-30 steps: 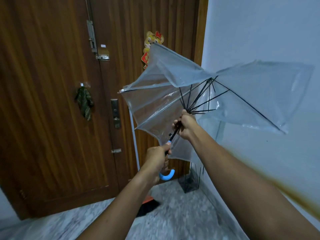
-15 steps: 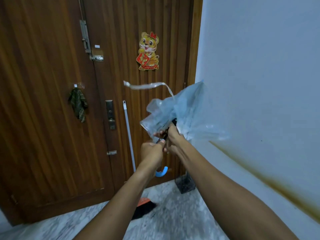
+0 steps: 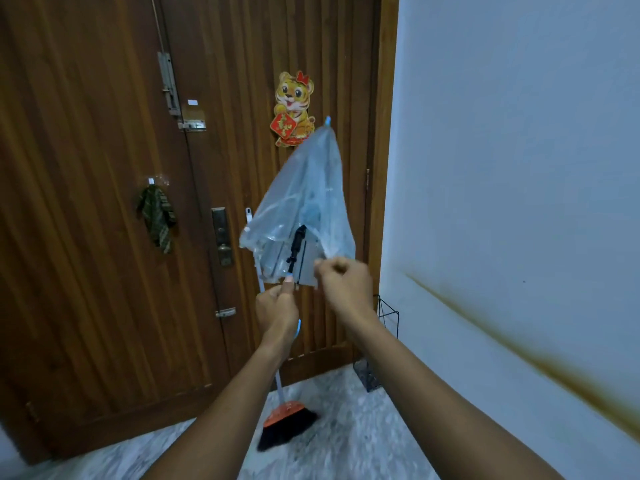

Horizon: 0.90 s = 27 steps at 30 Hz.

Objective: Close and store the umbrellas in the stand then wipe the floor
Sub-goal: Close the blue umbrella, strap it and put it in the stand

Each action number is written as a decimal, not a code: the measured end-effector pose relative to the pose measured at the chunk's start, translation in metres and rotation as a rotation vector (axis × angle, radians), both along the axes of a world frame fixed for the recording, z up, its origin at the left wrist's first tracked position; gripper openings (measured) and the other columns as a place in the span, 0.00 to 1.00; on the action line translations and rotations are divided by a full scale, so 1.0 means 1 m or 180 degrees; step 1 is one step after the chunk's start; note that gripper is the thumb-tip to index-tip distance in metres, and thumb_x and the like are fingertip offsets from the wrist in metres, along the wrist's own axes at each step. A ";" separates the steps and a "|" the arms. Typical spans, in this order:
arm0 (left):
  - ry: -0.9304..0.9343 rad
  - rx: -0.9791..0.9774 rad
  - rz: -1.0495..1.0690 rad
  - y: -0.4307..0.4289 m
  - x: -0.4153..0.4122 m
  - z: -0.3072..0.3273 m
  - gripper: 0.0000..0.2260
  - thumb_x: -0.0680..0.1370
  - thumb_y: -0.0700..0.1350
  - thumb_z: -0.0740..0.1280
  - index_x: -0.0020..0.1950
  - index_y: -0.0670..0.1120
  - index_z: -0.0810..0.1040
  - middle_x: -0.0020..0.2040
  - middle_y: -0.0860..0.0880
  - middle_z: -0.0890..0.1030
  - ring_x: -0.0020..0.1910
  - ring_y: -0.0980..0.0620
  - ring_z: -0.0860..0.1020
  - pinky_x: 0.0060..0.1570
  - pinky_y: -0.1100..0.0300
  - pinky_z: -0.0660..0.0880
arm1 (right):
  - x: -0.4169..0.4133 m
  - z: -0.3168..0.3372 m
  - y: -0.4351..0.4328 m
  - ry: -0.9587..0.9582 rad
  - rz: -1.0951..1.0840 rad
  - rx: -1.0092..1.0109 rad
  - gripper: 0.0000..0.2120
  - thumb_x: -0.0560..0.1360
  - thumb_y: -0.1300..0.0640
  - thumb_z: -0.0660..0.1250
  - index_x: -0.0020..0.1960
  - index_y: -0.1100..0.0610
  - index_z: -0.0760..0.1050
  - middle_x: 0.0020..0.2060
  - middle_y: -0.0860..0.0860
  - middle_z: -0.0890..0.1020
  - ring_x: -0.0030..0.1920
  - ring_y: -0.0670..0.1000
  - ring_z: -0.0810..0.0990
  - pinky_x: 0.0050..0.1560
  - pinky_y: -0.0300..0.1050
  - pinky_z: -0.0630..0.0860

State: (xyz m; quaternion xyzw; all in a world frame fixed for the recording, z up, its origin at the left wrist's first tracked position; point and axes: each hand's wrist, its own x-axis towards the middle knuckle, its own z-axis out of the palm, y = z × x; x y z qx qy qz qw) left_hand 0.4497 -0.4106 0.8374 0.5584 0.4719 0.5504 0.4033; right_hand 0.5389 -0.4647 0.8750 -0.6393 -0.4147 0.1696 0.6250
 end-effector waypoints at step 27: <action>0.0153 0.1807 0.0892 -0.023 -0.042 0.064 0.14 0.72 0.60 0.65 0.43 0.49 0.76 0.42 0.51 0.76 0.39 0.55 0.75 0.40 0.57 0.71 | 0.023 0.052 0.020 -0.0477 0.1172 0.0348 0.24 0.72 0.63 0.72 0.65 0.55 0.70 0.56 0.51 0.81 0.54 0.50 0.83 0.47 0.41 0.82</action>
